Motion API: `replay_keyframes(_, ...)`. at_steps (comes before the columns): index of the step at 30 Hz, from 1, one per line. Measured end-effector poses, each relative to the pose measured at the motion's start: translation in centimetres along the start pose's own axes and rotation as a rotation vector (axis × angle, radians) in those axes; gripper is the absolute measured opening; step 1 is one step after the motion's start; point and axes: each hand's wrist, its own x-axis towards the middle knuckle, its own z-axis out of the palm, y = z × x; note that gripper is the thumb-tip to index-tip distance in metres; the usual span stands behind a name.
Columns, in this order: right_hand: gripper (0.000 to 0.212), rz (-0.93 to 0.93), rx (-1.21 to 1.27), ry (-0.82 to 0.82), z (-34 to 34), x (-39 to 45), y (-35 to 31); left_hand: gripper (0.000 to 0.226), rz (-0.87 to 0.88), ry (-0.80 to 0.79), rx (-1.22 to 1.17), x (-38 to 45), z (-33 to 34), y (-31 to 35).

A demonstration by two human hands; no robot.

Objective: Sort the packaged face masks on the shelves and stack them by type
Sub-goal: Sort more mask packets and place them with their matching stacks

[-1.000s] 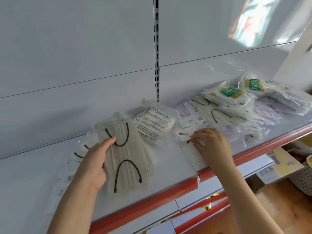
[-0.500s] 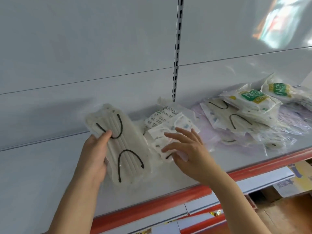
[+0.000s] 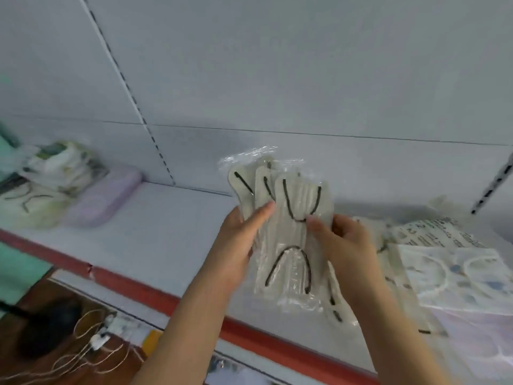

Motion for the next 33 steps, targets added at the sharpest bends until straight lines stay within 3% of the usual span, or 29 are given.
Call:
replay_keyframes(3, 0.036, 0.007, 0.007, -0.082, 5.7, 0.8, -0.4, 0.046, -0.038, 0.055, 0.068, -0.4, -5.7, -0.1)
replay_keyframes(7, 0.026, -0.097, -0.109, -0.308, 14.4, 1.5, -2.2, 0.025, 0.051, 0.129, 0.172, 0.3, -13.9, 0.6)
replay_keyframes(12, 0.008, -0.169, -0.056, -0.554, 28.7, 2.9, -5.8, 0.027, 0.211, 0.150, 0.307, 2.3, -27.1, 3.1)
replay_keyframes(16, 0.013, -0.185, -0.049, -0.501, 42.2, 3.6, -7.8, 0.027, 0.200, 0.170, 0.251, 2.9, -38.7, 4.3)
replay_keyframes(21, 0.027, -0.146, -0.016, -0.537, 56.6, 5.0, -10.5, 0.023, 0.138, 0.384, 0.108, 3.4, -50.0, 5.1)
replay_keyframes(25, 0.024, -0.083, -0.030, -0.568, 66.6, 7.3, -11.0, 0.043, 0.106, 0.571, 0.053, 3.7, -58.8, 6.6)
replay_keyframes(29, 0.044, -0.035, -0.062, -0.473, 74.9, 9.6, -10.7, 0.062, 0.059, 0.551, -0.088, 5.2, -66.3, 7.0)
replay_keyframes(33, 0.047, 0.004, -0.102, -0.463, 80.3, 12.3, -11.0, 0.040, 0.097, 0.708, -0.056, 9.4, -72.5, 7.7)
